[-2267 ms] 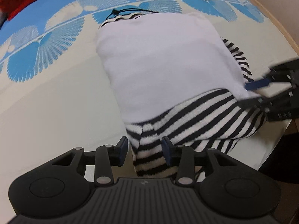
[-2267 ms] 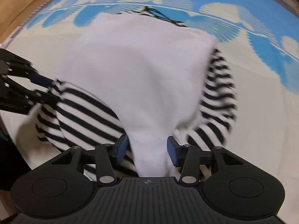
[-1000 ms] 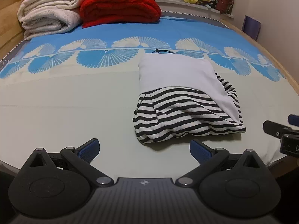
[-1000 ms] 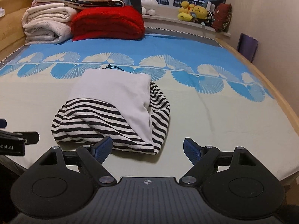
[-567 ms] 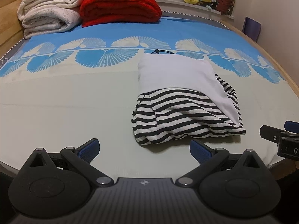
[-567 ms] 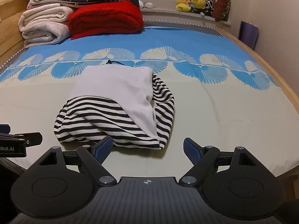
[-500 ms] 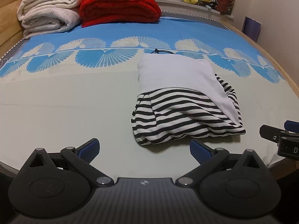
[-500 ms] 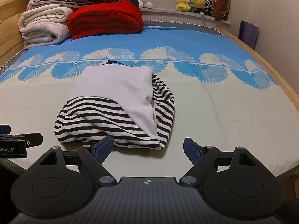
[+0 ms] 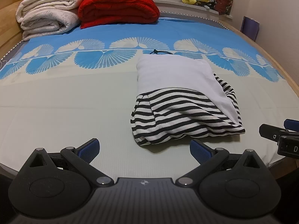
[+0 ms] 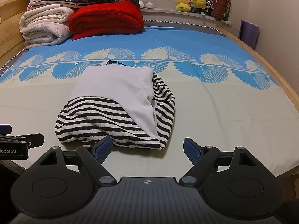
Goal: Fold small clothes
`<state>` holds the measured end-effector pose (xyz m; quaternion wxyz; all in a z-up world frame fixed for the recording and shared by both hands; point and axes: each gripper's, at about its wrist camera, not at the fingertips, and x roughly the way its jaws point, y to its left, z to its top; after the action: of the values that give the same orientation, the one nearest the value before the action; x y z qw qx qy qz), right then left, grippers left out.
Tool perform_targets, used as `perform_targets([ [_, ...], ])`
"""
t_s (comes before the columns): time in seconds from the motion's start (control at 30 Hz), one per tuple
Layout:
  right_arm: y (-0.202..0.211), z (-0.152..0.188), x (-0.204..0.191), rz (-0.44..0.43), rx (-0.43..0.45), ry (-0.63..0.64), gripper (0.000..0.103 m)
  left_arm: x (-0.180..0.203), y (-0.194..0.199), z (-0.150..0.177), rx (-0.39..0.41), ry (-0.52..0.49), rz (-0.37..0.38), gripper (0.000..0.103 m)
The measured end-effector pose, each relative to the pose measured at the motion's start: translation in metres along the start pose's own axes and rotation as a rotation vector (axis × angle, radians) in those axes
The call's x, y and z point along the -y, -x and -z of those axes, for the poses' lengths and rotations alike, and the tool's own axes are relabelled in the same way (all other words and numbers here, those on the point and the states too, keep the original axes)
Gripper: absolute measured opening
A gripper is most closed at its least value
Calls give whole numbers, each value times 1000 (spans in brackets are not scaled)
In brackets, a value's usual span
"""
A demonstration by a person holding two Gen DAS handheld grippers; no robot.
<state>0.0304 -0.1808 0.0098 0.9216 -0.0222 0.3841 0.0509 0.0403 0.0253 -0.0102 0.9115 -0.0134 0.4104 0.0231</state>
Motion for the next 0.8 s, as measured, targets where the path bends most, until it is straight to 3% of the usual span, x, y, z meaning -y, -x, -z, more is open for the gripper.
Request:
perform_targets([
  [0.8,1,0,-1,1,-2,3,84,-1,1,1,13,-22,18,103],
])
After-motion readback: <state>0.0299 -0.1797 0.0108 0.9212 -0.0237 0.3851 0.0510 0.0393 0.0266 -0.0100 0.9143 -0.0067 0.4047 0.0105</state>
